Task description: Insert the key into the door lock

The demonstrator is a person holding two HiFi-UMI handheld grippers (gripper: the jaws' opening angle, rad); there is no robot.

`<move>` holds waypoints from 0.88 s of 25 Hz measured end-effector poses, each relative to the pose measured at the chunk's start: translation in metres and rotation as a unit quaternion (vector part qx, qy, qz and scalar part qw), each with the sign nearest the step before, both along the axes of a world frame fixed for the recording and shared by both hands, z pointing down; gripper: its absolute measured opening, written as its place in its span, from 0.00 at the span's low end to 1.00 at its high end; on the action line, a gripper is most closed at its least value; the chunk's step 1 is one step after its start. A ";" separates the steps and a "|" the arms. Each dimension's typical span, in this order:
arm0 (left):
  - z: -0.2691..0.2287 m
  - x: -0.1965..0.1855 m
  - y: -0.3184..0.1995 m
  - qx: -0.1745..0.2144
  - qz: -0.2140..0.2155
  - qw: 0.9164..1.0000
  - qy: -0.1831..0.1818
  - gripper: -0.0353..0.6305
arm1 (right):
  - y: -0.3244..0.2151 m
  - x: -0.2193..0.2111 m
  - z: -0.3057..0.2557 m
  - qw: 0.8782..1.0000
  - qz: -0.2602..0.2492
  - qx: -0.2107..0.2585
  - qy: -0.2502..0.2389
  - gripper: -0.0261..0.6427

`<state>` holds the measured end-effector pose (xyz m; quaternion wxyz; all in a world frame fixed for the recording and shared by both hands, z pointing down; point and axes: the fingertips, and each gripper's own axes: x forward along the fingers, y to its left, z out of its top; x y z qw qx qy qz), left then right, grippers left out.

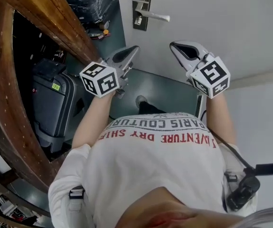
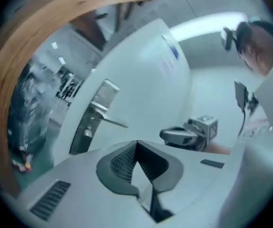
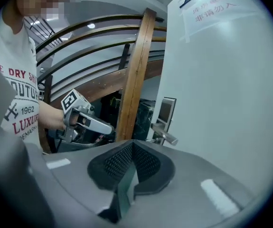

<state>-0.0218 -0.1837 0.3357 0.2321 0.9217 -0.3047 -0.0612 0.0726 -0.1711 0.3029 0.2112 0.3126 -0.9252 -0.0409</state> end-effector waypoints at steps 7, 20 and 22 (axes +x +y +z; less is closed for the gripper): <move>-0.037 0.043 0.131 0.090 0.106 0.981 -0.136 0.06 | 0.115 -0.002 0.011 0.998 0.004 -0.062 -0.031 0.04; -0.026 0.092 0.292 0.078 0.134 0.973 -0.171 0.05 | 0.286 0.039 0.018 0.996 0.025 -0.084 -0.028 0.04; -0.023 0.110 0.334 0.075 0.136 0.973 -0.171 0.06 | 0.330 0.057 0.023 0.995 0.030 -0.089 -0.032 0.04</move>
